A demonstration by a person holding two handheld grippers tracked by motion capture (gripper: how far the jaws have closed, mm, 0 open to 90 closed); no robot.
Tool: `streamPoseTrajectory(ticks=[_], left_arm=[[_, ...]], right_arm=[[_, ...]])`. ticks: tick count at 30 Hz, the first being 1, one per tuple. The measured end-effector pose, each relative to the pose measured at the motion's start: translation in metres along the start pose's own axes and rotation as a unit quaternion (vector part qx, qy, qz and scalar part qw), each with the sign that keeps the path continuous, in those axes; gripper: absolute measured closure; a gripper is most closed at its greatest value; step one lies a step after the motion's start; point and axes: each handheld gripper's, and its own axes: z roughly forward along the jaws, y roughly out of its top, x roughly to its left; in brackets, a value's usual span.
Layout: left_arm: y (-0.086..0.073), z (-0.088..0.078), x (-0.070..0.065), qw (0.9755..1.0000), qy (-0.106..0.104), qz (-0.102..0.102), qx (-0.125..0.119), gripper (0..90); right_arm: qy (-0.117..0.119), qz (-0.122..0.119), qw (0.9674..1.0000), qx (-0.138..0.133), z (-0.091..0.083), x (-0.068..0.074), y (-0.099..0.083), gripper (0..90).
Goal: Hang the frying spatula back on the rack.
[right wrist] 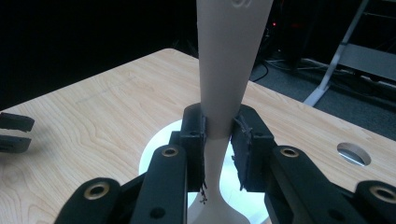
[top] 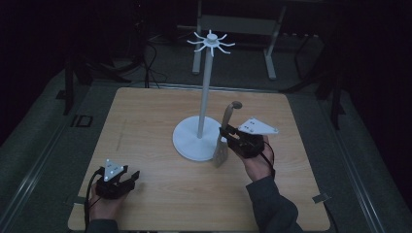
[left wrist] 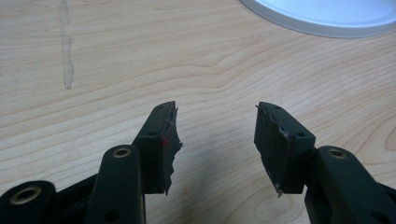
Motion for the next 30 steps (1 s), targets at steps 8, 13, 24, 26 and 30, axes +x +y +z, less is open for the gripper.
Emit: streamPoseTrajectory(ticks=[8,13,24,26,30], left_arm=[[0.0,0.0,0.0,1.0,0.001,-0.002,-0.001,49.2],[0.0,0.0,0.0,1.0,0.0,0.0,-0.001,49.2],[0.0,0.0,0.0,1.0,0.001,-0.001,-0.001,49.2],[0.0,0.0,0.0,1.0,0.0,-0.001,-0.001,49.2],[0.0,0.0,0.0,1.0,0.0,-0.001,-0.001,49.2]], right_arm=[[0.001,-0.001,1.0,-0.005,0.0,0.001,0.005,75.2],[0.001,-0.001,1.0,-0.008,-0.001,0.001,0.008,75.2],[-0.001,-0.005,0.9999,-0.014,-0.002,-0.001,0.018,75.2],[-0.001,-0.004,0.9999,-0.015,-0.002,-0.001,0.019,75.1],[-0.002,-0.003,0.9999,-0.016,-0.002,-0.002,0.021,75.2]])
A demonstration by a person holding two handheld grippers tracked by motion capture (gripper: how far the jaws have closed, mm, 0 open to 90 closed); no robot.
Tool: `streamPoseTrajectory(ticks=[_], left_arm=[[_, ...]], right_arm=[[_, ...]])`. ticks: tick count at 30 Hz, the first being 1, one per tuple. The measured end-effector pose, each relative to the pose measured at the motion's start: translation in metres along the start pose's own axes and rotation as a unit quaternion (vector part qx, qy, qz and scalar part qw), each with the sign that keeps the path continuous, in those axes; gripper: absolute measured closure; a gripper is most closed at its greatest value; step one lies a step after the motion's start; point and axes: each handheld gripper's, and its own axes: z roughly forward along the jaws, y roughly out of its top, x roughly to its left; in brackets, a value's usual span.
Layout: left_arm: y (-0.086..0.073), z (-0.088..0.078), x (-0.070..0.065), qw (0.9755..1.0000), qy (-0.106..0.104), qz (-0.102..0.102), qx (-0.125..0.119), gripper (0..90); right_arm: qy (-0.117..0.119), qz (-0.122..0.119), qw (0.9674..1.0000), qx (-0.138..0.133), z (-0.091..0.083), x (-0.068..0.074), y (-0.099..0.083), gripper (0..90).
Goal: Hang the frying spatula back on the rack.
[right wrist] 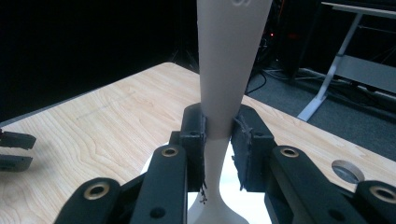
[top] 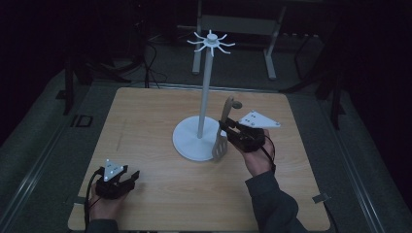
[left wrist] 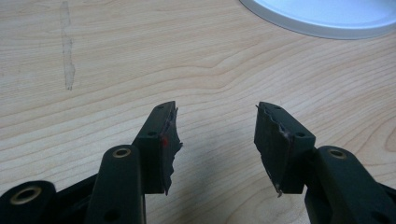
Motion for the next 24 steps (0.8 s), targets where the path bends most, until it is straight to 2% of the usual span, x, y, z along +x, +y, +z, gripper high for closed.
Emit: streamPoseTrajectory(ticks=[24], left_arm=[[0.0,-0.001,0.001,1.0,0.002,-0.001,-0.003,49.2]], right_arm=[[0.0,0.007,0.9999,-0.013,-0.001,-0.003,0.015,75.2]])
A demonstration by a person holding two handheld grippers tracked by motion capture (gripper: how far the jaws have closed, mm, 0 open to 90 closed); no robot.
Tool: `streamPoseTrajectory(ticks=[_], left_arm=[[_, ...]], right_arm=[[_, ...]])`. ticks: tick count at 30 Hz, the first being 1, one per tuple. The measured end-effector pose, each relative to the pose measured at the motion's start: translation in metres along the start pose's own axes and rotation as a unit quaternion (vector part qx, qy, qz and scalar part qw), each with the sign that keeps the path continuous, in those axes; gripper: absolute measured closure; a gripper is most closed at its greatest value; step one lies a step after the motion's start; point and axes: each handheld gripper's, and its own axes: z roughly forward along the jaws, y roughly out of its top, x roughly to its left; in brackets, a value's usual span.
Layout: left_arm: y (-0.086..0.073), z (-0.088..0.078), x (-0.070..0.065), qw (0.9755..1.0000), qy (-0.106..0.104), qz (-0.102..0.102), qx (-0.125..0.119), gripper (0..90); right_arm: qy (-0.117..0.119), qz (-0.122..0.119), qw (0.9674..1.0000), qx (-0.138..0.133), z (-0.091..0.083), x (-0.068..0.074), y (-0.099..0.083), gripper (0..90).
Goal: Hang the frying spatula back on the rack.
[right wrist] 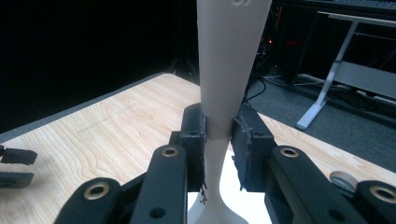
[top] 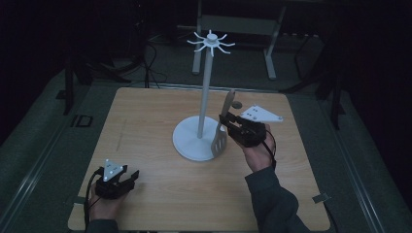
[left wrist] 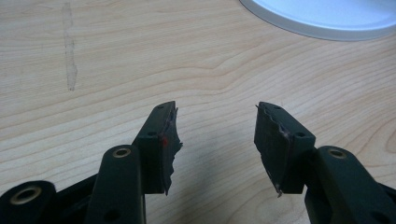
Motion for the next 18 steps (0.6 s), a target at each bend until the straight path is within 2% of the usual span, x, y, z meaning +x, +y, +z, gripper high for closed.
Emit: streamPoseTrajectory(ticks=[18], left_arm=[[0.0,0.0,0.0,1.0,0.0,0.0,0.0,49.2]], right_arm=[[0.0,0.002,1.0,-0.004,0.001,-0.001,0.01,75.1]])
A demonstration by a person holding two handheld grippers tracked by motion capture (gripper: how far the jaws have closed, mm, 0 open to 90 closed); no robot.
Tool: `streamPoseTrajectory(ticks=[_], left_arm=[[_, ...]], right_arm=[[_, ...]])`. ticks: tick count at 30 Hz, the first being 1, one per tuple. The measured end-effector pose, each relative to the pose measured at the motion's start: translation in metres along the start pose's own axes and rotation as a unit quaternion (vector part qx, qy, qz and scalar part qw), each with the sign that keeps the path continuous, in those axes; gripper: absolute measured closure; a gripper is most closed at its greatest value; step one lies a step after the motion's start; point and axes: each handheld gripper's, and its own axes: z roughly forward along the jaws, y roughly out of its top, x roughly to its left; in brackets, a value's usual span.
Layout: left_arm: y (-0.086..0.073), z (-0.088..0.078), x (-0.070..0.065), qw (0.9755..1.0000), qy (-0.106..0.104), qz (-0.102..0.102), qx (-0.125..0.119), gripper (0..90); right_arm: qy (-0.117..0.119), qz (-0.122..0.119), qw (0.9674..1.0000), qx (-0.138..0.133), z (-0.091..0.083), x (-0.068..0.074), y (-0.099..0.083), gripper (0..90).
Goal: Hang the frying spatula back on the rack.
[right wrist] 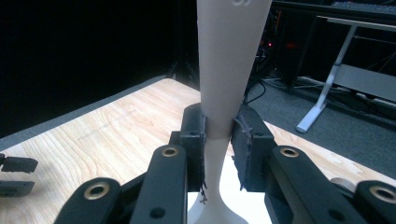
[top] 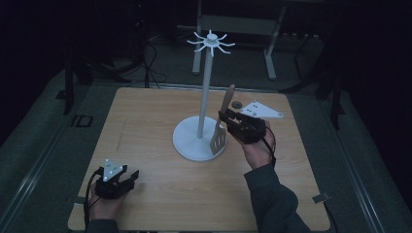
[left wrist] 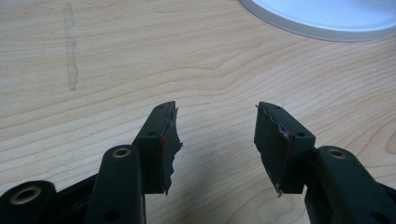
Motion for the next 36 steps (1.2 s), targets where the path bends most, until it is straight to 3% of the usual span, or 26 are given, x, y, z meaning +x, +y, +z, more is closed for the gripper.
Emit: streamPoseTrajectory(ticks=[36], left_arm=[[0.0,0.0,0.0,1.0,0.001,0.0,0.001,49.3]], right_arm=[[-0.005,0.014,0.9998,-0.012,-0.003,-0.012,0.029,75.1]])
